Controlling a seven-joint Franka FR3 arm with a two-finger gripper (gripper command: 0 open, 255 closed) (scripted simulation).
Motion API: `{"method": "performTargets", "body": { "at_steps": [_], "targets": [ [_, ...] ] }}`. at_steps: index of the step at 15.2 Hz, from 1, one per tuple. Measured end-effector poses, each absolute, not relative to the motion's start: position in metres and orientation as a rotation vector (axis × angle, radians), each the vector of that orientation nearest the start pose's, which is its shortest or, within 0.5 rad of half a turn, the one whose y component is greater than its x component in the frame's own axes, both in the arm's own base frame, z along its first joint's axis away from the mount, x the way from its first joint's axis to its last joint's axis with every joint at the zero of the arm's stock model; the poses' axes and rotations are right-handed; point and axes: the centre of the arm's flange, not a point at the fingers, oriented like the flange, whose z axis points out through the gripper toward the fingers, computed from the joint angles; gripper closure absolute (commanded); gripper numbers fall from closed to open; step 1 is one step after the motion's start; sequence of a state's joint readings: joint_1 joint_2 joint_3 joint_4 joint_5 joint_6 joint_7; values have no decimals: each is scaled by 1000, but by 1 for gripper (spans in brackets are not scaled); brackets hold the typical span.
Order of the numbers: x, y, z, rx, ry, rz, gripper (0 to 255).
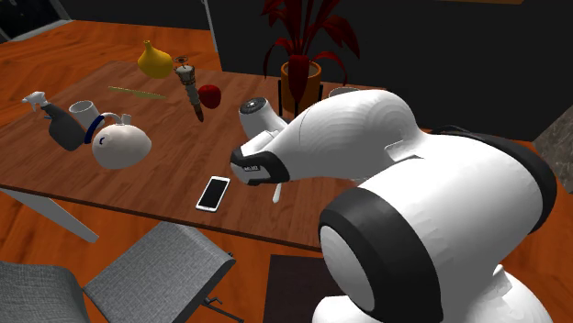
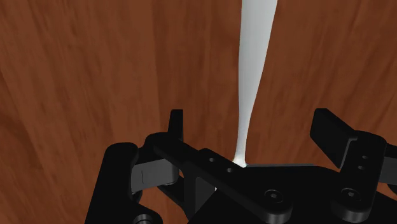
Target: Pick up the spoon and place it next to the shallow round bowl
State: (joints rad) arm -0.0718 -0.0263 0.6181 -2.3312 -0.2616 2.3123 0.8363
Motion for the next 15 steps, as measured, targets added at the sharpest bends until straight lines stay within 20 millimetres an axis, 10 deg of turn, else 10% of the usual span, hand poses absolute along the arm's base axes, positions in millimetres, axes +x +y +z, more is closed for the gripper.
{"method": "performTargets", "body": {
  "at_steps": [8, 9, 15],
  "targets": [
    [434, 257, 333, -3288, 186, -221, 0],
    [434, 257, 333, -3288, 186, -221, 255],
    [434, 256, 334, -3287, 184, -224, 255]
  ]
}}
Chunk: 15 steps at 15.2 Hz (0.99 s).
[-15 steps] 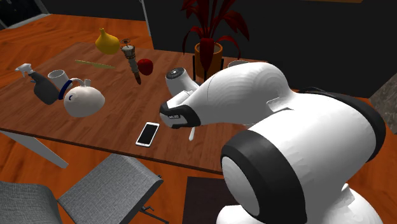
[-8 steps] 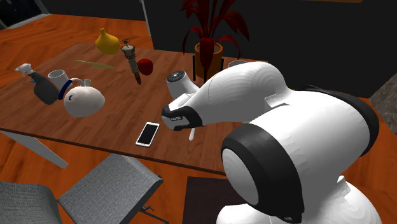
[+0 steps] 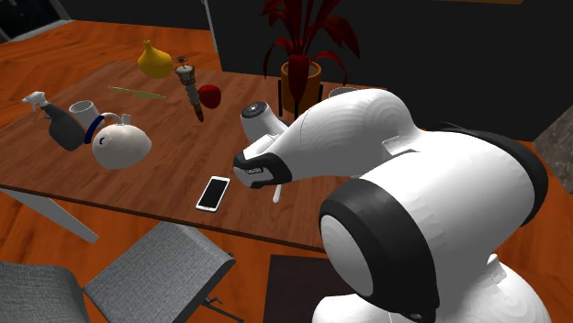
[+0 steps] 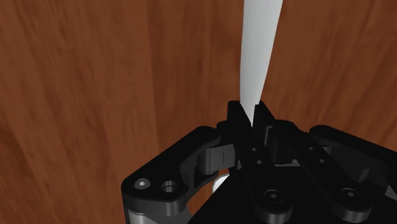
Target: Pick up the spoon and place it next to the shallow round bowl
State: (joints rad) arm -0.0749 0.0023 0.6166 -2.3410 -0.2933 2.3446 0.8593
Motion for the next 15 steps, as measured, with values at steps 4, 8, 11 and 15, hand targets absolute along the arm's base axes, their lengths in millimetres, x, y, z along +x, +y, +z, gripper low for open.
{"method": "performTargets", "body": {
  "at_steps": [4, 8, 11, 15],
  "targets": [
    [435, 256, 333, -3287, 185, -224, 255],
    [434, 256, 349, -3288, 186, -222, 255],
    [435, 257, 364, -3288, 186, -222, 255],
    [435, 256, 385, -3288, 186, -222, 255]
  ]
}}
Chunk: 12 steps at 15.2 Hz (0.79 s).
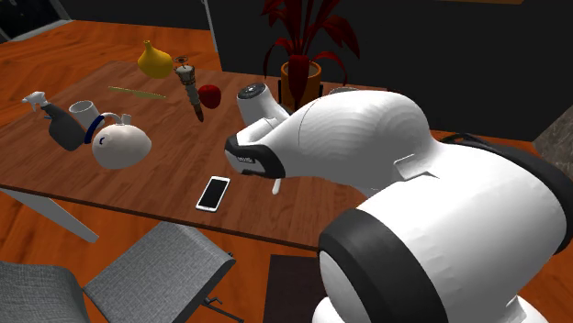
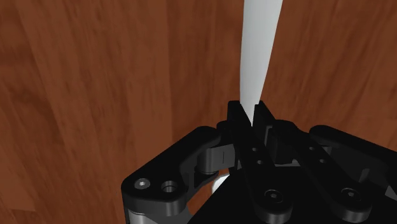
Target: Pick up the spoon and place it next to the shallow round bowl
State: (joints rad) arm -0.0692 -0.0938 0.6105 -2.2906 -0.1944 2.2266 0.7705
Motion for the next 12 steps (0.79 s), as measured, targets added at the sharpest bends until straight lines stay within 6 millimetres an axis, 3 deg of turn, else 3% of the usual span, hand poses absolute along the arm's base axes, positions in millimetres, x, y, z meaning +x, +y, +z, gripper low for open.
{"method": "performTargets", "body": {
  "at_steps": [12],
  "targets": [
    [434, 256, 449, -3288, 186, -222, 255]
  ]
}}
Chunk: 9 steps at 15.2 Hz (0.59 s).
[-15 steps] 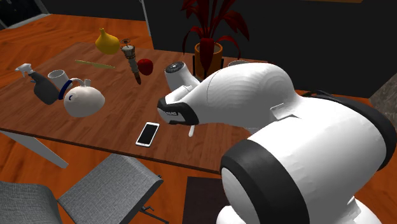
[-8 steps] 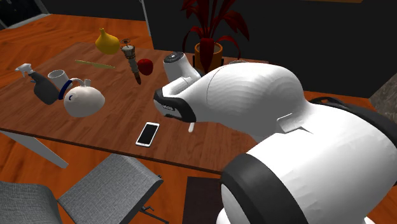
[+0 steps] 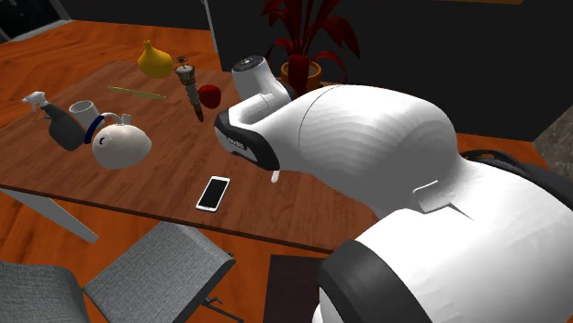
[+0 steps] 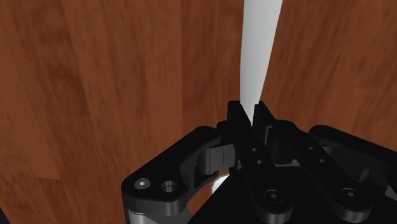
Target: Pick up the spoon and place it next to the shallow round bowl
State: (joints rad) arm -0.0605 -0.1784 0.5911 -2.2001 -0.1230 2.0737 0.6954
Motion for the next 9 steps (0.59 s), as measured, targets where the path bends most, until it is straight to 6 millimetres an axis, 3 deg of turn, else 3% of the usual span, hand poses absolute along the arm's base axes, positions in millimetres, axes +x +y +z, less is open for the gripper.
{"method": "performTargets", "body": {
  "at_steps": [4, 9],
  "targets": [
    [440, 252, 463, -3288, 186, -222, 255],
    [482, 212, 464, -3288, 187, -221, 255]
  ]
}}
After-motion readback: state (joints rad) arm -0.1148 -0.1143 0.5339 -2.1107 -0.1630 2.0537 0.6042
